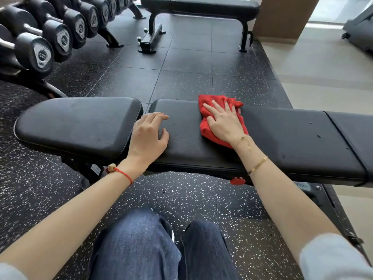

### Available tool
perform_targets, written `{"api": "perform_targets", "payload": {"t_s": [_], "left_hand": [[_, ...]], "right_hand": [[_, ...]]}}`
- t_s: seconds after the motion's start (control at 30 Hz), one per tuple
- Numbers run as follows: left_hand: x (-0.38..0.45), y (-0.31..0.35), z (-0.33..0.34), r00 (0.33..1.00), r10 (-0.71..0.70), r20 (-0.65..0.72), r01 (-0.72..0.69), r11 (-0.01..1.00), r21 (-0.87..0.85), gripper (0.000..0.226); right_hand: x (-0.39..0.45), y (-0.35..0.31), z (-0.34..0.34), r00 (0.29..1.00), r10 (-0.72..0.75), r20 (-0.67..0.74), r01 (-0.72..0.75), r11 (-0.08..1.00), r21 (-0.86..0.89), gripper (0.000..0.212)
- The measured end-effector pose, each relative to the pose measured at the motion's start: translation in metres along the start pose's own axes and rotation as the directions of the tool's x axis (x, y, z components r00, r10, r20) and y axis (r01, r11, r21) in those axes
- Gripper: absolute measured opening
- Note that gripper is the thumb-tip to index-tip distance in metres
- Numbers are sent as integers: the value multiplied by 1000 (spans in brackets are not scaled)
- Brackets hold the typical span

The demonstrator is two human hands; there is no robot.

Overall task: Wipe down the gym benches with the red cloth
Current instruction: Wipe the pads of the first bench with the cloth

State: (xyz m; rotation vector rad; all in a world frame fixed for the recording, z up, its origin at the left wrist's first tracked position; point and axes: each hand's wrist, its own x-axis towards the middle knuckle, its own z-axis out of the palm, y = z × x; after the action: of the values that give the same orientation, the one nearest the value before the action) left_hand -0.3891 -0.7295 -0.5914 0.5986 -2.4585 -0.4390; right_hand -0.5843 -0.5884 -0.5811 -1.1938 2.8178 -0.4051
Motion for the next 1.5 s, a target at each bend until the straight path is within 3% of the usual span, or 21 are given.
{"api": "perform_targets", "payload": {"t_s": [0.23,0.37,0.5,0.63,0.73,1.0,1.2,1.3,1.5], "left_hand": [[-1,-12,-11,997,-47,-57,48,999,14,37],[-2,-7,-6,996,-58,-65,57,998,-10,35],[-1,5,4,1000,-23,-5,23,1000,-2,37],[0,24,16,998,41,47,-41,999,-10,35],[1,42,25,996,64,66,-63,998,-12,34],[-1,75,50,985,100,143,-107,993,45,34],[-6,77,56,984,115,138,-130,986,104,31],[-6,79,58,987,108,119,-122,984,126,29],[-6,78,58,990,101,100,-111,988,106,27]], "right_hand": [[4,-105,31,961,-270,61,269,963,34,53],[-37,-99,32,940,-342,14,339,936,96,52],[-68,-50,20,964,-261,-57,265,960,95,52],[-62,13,-2,997,-39,-65,41,998,43,51],[-49,24,-10,995,75,-68,-74,997,10,51],[-111,45,-7,991,-45,-125,52,997,51,50],[-94,98,-28,967,224,-120,-224,974,8,51],[-78,97,-30,959,270,-87,-272,962,-7,52],[-100,90,-24,990,103,-95,-104,994,-15,52]]}}
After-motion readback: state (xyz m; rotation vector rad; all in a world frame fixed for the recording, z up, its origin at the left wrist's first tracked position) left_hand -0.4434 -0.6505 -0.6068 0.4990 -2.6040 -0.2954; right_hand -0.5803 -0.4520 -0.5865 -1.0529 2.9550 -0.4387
